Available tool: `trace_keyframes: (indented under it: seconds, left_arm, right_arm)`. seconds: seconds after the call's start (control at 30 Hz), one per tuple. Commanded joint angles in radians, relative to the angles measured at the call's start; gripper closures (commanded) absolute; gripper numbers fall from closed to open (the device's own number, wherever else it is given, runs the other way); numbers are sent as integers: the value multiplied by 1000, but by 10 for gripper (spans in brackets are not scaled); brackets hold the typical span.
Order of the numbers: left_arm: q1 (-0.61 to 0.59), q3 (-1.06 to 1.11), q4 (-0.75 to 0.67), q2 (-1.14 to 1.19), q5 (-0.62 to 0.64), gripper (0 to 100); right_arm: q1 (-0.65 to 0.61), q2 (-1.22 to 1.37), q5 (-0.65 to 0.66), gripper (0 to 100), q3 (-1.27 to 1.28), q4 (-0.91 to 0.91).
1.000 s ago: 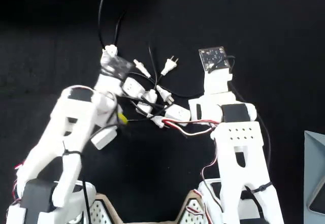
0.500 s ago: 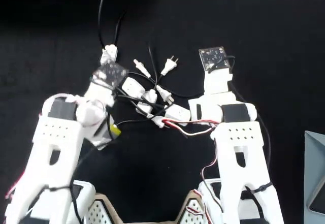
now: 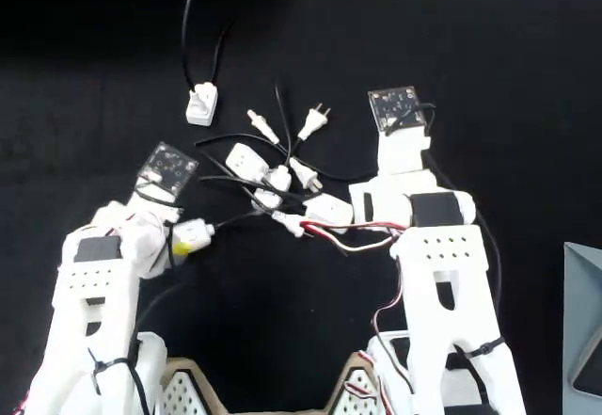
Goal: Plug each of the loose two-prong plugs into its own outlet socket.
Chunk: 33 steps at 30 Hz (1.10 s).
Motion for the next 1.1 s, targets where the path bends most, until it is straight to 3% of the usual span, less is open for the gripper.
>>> trace_keyframes:
  seconds: [0.0, 0.17, 0.4, 0.67, 0.93, 1.07]
  left_arm:
    - [-21, -12, -31, -25, -8, 691]
    - [-13, -38, -15, -29, -2, 691]
    - [13, -176, 130, -18, -6, 686]
    - [97, -196, 133, 11, -86, 688]
    - [94, -395, 147, 356, -127, 686]
    - [97, -509, 229, 528, -184, 690]
  right_arm:
    - [6, -18, 0, 832, -4, -12]
    - [6, -18, 0, 832, -4, -12]
    - [6, -18, 0, 832, -4, -12]
    - [6, -18, 0, 832, -4, -12]
    - [6, -18, 0, 832, -4, -11]
    - [6, -18, 0, 832, -4, -11]
